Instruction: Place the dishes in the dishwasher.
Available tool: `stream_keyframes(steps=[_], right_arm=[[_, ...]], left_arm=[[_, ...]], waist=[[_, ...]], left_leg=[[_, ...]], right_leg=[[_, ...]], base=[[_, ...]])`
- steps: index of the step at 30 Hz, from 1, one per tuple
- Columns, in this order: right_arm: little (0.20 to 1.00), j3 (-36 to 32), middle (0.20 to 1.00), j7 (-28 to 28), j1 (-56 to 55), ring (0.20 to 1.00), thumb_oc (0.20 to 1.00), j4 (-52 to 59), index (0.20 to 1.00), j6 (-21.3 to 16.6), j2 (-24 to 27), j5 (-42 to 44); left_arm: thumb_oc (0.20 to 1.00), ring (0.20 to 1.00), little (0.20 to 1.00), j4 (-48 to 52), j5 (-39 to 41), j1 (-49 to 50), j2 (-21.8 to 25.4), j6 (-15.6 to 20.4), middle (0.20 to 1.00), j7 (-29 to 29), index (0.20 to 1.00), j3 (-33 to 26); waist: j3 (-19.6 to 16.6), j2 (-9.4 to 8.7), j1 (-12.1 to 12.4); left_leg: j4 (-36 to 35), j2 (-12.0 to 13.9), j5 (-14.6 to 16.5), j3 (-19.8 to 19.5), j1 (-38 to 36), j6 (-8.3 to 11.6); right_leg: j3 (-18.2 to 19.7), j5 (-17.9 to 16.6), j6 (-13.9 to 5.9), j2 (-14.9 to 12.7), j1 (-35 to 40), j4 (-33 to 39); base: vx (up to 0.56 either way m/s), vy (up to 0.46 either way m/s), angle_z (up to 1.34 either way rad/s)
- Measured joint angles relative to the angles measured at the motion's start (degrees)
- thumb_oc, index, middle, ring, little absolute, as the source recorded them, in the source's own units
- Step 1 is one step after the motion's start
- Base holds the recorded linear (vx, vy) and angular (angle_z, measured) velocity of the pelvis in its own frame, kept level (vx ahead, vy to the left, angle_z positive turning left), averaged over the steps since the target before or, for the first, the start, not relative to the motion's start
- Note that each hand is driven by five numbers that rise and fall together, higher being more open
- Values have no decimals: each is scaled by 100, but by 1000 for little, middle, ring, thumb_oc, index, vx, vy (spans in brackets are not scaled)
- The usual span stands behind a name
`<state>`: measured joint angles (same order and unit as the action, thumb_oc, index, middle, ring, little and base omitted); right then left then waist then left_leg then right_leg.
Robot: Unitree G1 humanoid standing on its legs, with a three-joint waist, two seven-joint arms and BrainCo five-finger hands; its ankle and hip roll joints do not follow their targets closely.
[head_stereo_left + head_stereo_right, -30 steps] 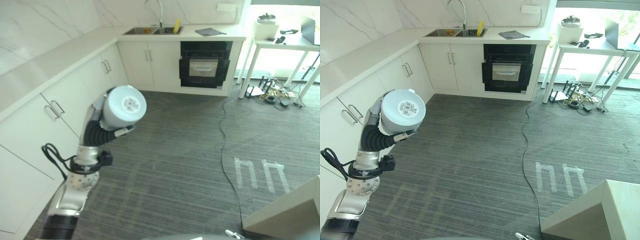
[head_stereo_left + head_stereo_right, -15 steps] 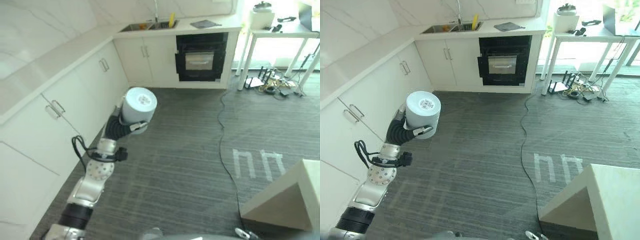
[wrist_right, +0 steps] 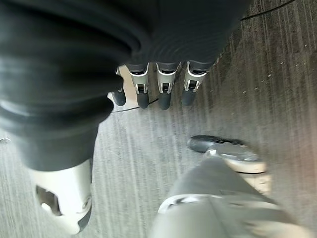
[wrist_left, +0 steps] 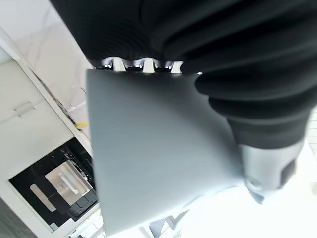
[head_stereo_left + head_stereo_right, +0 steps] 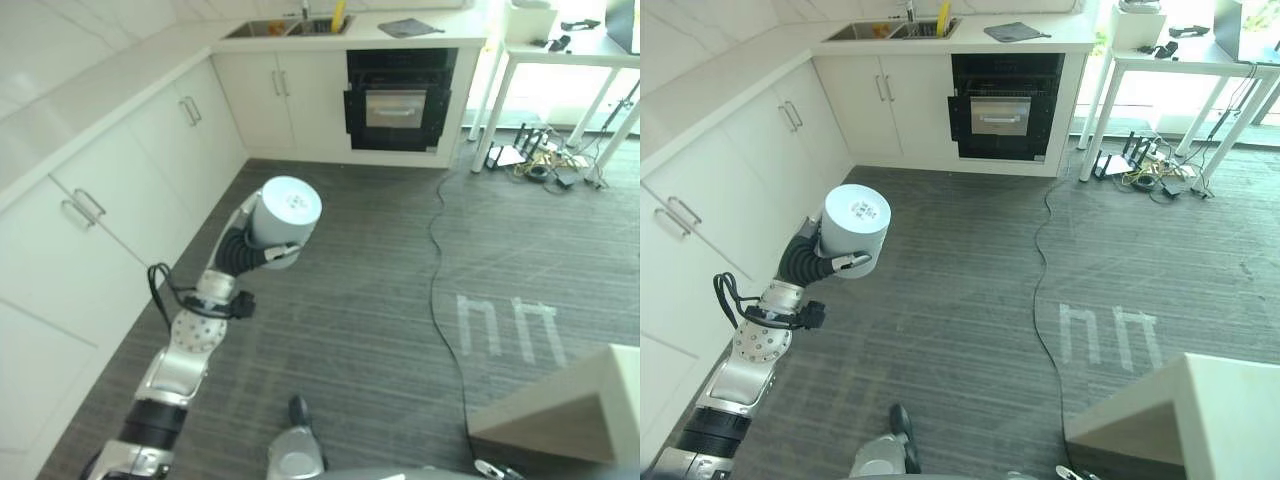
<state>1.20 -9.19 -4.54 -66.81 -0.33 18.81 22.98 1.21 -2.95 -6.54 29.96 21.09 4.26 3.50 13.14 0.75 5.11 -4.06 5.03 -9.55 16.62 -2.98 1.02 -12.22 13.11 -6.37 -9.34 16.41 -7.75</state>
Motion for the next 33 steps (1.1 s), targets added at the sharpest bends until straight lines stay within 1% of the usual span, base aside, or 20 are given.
stream_keyframes(steps=[2, 5, 6, 9, 10, 11, 12, 13, 15, 16, 18, 20, 21, 23, 24, 25, 26, 28, 31, 33], right_arm=[[1000, -47, 1000, 32, -28, 1000, 1000, 258, 1000, -5, -341, 8], [1000, -192, 1000, 160, -238, 1000, 1000, 627, 1000, -12, -519, 74], [1000, -184, 1000, 179, -296, 1000, 1000, 693, 1000, -19, -533, 78], [1000, -147, 1000, 220, -174, 1000, 1000, 656, 1000, -30, -661, 78], [1000, -148, 1000, 201, -137, 1000, 1000, 663, 1000, -67, -619, 77], [1000, -127, 1000, 135, -16, 1000, 1000, 663, 1000, -157, -519, 82], [1000, -30, 1000, 129, 46, 1000, 1000, 662, 1000, -149, -469, 82], [1000, 60, 1000, 127, 44, 1000, 1000, 665, 1000, -148, -444, 95], [1000, 281, 1000, 128, -9, 1000, 1000, 655, 1000, -122, -341, 308], [1000, 256, 1000, 97, -101, 1000, 1000, 633, 1000, -124, -325, 316], [1000, 127, 1000, 92, -115, 1000, 1000, 488, 1000, -132, -331, 312], [1000, -15, 1000, 112, -222, 1000, 1000, 363, 1000, -113, -325, 304], [1000, -40, 1000, 102, -282, 1000, 1000, 356, 1000, -111, -346, 304], [1000, -128, 1000, 76, -356, 1000, 1000, 309, 1000, -119, -369, 304], [1000, -136, 1000, 42, -239, 1000, 1000, 178, 1000, -156, -382, 302], [1000, -137, 1000, 10, -117, 1000, 1000, 159, 1000, -188, -331, 304], [1000, -138, 1000, 5, -86, 1000, 1000, 158, 1000, -192, -285, 304], [1000, -165, 1000, -29, 15, 1000, 1000, 161, 1000, -271, -216, 306], [1000, -159, 1000, -218, 148, 1000, 1000, 140, 1000, -396, -208, 303], [1000, -120, 1000, -254, 236, 1000, 1000, 75, 1000, -443, -151, 300]], left_arm=[[200, 200, 200, 11, 20, -153, 88, -24, 200, -180, 200, -20], [200, 200, 200, -24, 133, -385, 189, -33, 200, -511, 200, 89], [200, 200, 200, 32, 210, -470, 263, -2, 200, -570, 200, 150], [200, 200, 200, 46, 310, -529, 556, 19, 200, -610, 200, 225], [200, 200, 200, 47, 370, -526, 582, 19, 200, -609, 200, 286], [200, 200, 200, 22, 459, -565, 531, 57, 200, -609, 200, 443], [200, 200, 200, 0, 456, -619, 544, 56, 200, -629, 200, 561], [200, 200, 200, -13, 444, -668, 543, 55, 200, -641, 200, 599], [200, 200, 200, -17, 417, -763, 512, 47, 200, -624, 200, 671], [200, 200, 200, 12, 422, -747, 533, 32, 200, -558, 200, 674], [200, 200, 200, 23, 545, -653, 600, 38, 200, -558, 200, 654], [200, 200, 200, 52, 661, -305, 563, 71, 200, -684, 200, 597], [200, 200, 200, 60, 658, -150, 505, 151, 200, -778, 200, 530], [200, 200, 200, 68, 648, 16, 373, 212, 200, -847, 200, 515], [200, 200, 200, 75, 630, 14, 263, 228, 200, -855, 200, 552], [200, 200, 200, 84, 630, 18, 266, 229, 200, -841, 200, 544], [200, 200, 200, 91, 631, 20, 262, 246, 200, -817, 200, 540], [200, 200, 200, 146, 642, 0, 259, 264, 200, -806, 200, 524], [200, 200, 200, 172, 686, -31, 263, 294, 200, -761, 200, 387], [200, 200, 200, 135, 689, -29, 273, 299, 200, -754, 200, 377]], waist=[[-53, -332, -23], [-62, -328, -113], [-67, -297, -191], [-125, -330, -119], [-140, -251, -116], [-98, -6, -289], [-80, 51, -449], [-74, 15, -520], [-70, -156, -656], [-73, -306, -666], [-72, -415, -660], [-102, -313, -653], [-110, -227, -634], [-154, -51, -625], [-136, 14, -675], [-154, 3, -670], [-179, -9, -670], [-225, -93, -630], [-303, -386, -499], [-301, -481, -515]], left_leg=[[83, -350, 219, 4, -56, -197], [216, -594, 453, -15, -193, -436], [178, -642, 623, -28, -325, -518], [165, -840, 899, -42, -495, -746], [110, -853, 1058, -47, -551, -889], [68, -692, 1028, -28, -604, -778], [16, -598, 1012, -33, -659, -748], [1, -594, 1023, -34, -693, -709], [12, -681, 1146, 43, -853, -613], [122, -784, 1455, -7, -971, -447], [191, -946, 1624, -28, -1092, -417], [226, -861, 1818, -22, -1395, -348], [233, -760, 1955, -41, -1548, -260], [346, -450, 2152, -98, -1768, 69], [852, -124, 2172, -203, -1655, 198], [1313, 130, 2007, -234, -1685, 400], [1443, 224, 1813, -276, -1736, 568], [2225, 406, 1351, -458, -1460, 822], [4548, 500, -179, -880, -118, 946], [5516, 507, 285, -854, 790, 825]], right_leg=[[-263, -187, -185, -333, -33, -322], [-208, -553, -678, -741, -619, -2052], [-31, -811, -989, -868, -879, -2894], [263, -1302, -972, -910, -1935, -4313], [245, -1153, -919, -896, -2196, -4463], [122, -475, -528, -462, -2634, -3937], [-4, -410, -389, -185, -2772, -3206], [-131, -436, -363, -150, -2850, -2824], [-501, -829, -453, -229, -3071, -1590], [-475, -1293, -665, -383, -3182, -731], [-394, -1680, -735, -670, -3185, 70], [-456, -1887, -566, -788, -3033, 145], [-545, -1877, -554, -720, -2899, -52], [-622, -2253, -241, -480, -2648, -134], [-681, -1840, 353, -276, -2631, -610], [-732, -1459, 555, -102, -2440, -851], [-741, -1288, 577, -27, -2310, -857], [-715, -1203, 719, 193, -2016, -599], [-574, -1080, 977, 256, -1766, -308], [-570, -1043, 1131, 312, -1339, 29]], base=[[211, 458, 17], [143, 317, 64], [82, 156, 70], [139, 145, 21], [167, -46, -31], [168, -122, -24], [245, -141, -9], [243, -137, 15], [413, -187, 1], [473, -180, -6], [408, -109, -3], [433, -103, 0], [274, -146, 7], [418, -300, 21], [663, -460, 25], [629, -396, 8], [457, -348, -17], [298, -317, -30], [182, -204, -45], [189, -108, -27]])
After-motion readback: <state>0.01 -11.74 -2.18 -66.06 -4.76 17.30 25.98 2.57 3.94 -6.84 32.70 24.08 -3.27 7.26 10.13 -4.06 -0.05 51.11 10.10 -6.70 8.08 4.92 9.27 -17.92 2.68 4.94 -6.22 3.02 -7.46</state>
